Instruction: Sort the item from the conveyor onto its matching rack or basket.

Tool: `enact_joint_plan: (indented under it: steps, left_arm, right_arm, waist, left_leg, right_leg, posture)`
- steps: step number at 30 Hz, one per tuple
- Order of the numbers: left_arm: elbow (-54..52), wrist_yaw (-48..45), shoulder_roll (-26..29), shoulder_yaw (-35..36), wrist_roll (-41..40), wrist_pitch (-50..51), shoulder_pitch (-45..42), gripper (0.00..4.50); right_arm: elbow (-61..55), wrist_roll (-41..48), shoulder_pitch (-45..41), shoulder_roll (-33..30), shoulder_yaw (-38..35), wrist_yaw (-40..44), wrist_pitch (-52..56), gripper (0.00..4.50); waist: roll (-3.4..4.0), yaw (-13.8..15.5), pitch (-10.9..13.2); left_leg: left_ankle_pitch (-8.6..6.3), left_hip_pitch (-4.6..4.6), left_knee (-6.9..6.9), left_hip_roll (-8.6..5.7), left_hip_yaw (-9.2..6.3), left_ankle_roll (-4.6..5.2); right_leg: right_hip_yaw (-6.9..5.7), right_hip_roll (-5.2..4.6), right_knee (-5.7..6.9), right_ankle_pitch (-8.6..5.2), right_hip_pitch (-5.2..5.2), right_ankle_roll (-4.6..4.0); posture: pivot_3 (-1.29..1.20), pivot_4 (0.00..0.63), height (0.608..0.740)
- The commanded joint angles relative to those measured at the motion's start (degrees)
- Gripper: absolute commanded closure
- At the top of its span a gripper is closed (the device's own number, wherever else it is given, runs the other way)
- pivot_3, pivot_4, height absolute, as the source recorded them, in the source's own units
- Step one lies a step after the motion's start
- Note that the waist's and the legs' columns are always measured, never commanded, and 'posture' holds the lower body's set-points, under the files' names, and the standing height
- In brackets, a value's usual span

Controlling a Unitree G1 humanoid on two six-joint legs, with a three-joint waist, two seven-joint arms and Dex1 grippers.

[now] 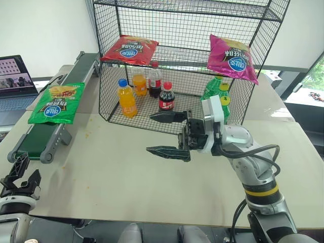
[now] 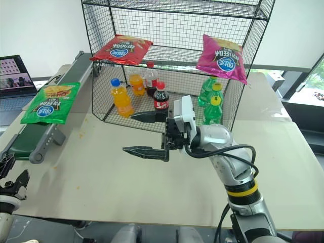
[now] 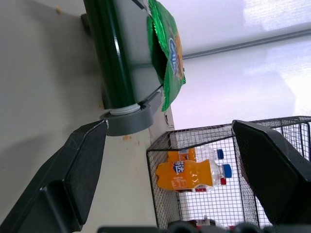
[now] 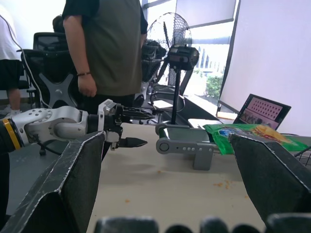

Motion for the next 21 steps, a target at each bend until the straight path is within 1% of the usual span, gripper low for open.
enact_joint_plan:
  steps: [1, 8, 21]
  left_arm:
    - [-0.5, 0.1, 1.3, 0.6, -0.7, -1.7, -0.4, 0.13]
    - [-1.1, 1.1, 1.7, 1.0, -1.0, -3.9, -1.1, 0.13]
    - [0.4, 1.0, 3.4, 1.8, -1.3, -4.3, 0.0, 0.13]
  right_arm:
    - [-0.5, 0.6, -1.4, 0.2, -1.1, 0.5, -1.4, 0.0]
    - [-0.4, 0.2, -1.4, 0.1, -1.5, 0.4, -1.9, 0.0]
    - [-0.9, 1.0, -2.3, 0.0, -1.9, 0.2, -1.1, 0.0]
  waist:
    - [0.0, -0.1, 0.0]
    - [0.0, -0.1, 0.0]
    - [0.0, -0.2, 0.0]
  left_leg:
    - [0.0, 0.0, -0.01, 0.0, 0.0, 0.0]
    - [0.0, -0.01, -0.01, 0.0, 0.01, 0.0]
    - [0.0, -0.01, -0.06, 0.0, 0.02, 0.0]
  right_leg:
    - [0.0, 0.0, 0.0, 0.0, 0.0, 0.0]
    - [0.0, 0.0, -0.02, 0.0, -0.01, 0.0]
    - [0.01, 0.0, -0.04, -0.01, -0.05, -0.01]
  posture:
    - [0.0, 0.15, 0.74]
    - [0.0, 0.15, 0.74]
    - [0.0, 0.15, 0.74]
